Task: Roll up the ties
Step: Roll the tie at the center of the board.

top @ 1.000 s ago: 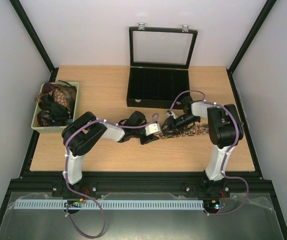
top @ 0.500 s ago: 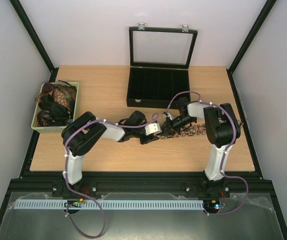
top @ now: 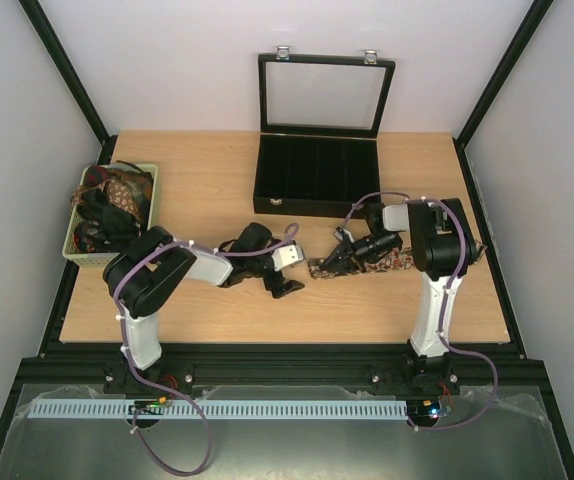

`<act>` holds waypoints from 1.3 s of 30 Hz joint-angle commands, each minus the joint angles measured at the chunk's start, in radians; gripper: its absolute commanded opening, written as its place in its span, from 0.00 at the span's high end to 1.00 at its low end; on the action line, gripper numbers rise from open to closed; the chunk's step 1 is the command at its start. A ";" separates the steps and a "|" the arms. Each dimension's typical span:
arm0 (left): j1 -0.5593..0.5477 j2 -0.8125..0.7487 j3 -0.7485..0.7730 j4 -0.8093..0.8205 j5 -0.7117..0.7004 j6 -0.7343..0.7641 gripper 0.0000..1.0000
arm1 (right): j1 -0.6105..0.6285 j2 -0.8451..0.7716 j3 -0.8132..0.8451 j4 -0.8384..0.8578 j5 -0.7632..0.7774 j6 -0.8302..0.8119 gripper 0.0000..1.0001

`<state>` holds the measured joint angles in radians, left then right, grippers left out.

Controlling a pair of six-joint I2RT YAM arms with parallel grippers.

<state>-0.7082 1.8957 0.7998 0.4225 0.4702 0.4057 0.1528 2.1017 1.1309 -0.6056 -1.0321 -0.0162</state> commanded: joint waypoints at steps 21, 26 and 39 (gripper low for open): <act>0.066 -0.377 0.204 -0.109 -0.042 -0.352 0.01 | -0.014 0.027 -0.050 -0.028 0.302 -0.055 0.99; 0.073 -0.334 0.072 0.081 0.143 -0.268 0.01 | -0.014 0.023 -0.063 -0.010 0.290 -0.045 0.99; -0.023 0.050 -0.032 0.412 0.126 -0.108 0.01 | -0.013 0.048 -0.035 -0.013 0.310 -0.050 0.99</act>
<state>-0.7246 1.8626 0.7170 0.7055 0.5667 0.2283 0.1322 2.0834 1.1172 -0.6197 -0.9592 -0.0788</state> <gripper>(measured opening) 0.992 0.038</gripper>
